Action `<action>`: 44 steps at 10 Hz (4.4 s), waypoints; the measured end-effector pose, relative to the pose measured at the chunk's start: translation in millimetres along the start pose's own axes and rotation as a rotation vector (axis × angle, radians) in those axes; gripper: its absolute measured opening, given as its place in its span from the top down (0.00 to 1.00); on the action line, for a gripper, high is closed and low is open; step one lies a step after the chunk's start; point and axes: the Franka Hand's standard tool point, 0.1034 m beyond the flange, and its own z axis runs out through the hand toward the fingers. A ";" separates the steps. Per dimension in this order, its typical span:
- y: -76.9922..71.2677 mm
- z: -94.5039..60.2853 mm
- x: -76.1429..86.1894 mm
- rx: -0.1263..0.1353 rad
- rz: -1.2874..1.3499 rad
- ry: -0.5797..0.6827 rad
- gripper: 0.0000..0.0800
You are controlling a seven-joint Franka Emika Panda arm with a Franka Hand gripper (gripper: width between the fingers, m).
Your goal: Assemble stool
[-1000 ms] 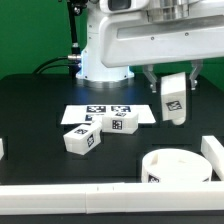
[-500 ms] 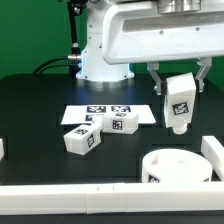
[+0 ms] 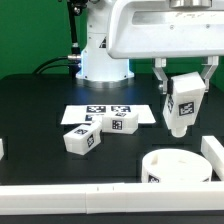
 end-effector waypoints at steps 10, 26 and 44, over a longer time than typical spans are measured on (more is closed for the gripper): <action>-48.0 3.4 -13.2 -0.014 -0.140 0.183 0.60; -37.0 47.3 -6.3 -0.049 -0.315 0.228 0.60; -64.2 36.9 1.1 -0.037 -0.151 -0.214 0.19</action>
Offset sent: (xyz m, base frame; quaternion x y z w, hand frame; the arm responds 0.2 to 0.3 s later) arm -0.0183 0.0000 -0.0137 -0.1514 0.1623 -0.1013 0.9698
